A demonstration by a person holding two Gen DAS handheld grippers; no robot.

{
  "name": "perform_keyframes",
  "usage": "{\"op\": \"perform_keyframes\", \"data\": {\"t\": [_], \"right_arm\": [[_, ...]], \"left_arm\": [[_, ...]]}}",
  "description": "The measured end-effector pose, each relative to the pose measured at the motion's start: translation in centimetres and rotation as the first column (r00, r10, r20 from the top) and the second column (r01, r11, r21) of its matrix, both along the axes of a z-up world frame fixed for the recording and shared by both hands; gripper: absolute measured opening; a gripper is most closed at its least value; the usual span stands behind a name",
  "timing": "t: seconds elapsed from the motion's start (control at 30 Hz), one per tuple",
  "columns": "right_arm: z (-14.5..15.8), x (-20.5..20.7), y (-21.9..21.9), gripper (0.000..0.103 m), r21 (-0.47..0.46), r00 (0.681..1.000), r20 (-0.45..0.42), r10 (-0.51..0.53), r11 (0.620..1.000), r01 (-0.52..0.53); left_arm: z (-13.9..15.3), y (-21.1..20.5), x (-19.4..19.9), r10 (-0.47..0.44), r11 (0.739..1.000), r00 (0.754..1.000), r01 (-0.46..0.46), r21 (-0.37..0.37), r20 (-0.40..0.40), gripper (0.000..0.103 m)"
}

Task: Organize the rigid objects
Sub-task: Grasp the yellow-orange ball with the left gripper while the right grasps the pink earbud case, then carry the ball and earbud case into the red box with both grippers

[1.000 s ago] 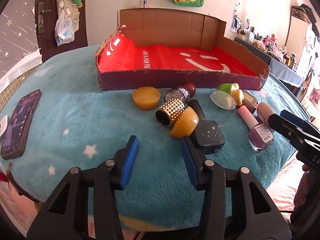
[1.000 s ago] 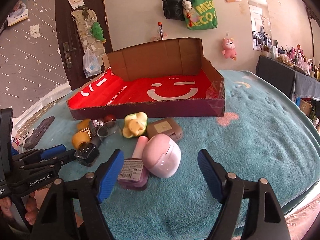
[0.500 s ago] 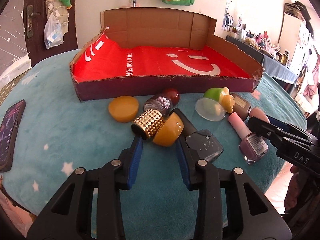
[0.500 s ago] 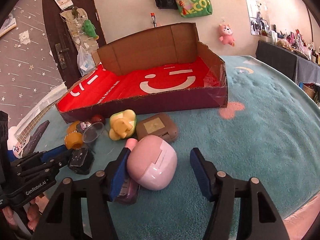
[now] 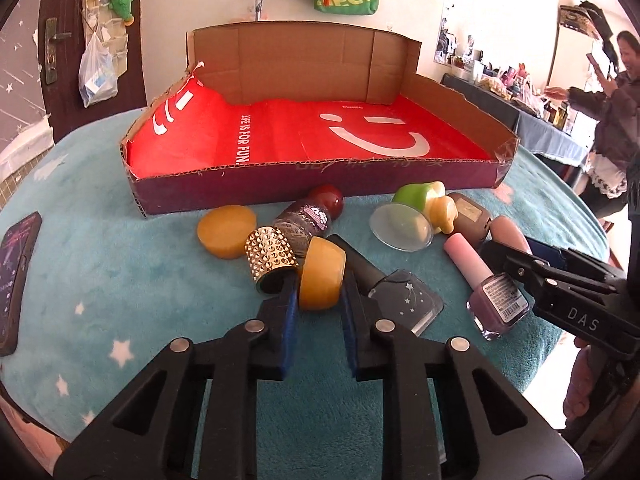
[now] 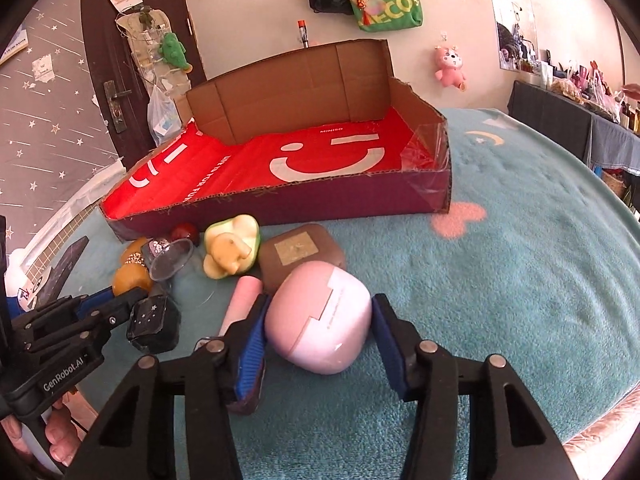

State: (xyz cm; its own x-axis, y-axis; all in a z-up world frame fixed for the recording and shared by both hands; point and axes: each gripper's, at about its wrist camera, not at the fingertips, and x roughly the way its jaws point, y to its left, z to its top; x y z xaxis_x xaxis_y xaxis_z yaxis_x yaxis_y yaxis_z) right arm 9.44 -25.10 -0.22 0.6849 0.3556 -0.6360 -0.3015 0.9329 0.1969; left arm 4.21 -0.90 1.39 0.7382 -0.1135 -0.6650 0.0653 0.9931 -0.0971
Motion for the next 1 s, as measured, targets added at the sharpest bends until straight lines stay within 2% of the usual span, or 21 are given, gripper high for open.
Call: {"op": "perform_keyframes", "data": {"t": [0.13,0.53,1.0], "right_arm": [[0.1,-0.1,-0.2,0.053,0.012,1.000,-0.002,0.004,1.000,-0.004],[1.6,-1.0,0.0,0.053,0.031,0.999,0.035,0.037,0.999,-0.038],[3.5,0.4,1.8,0.053,0.032,0.994,0.066,0.088,0.995,-0.090]], "left_arm": [[0.0,0.3,-0.2,0.003,1.000,1.000,-0.003,-0.009,-0.001,0.018],[1.6,1.0,-1.7,0.013,1.000,0.998,-0.013,-0.009,0.062,0.018],[4.0,2.0,0.5,-0.008,1.000,0.995,0.009,-0.010,0.103,0.018]]}}
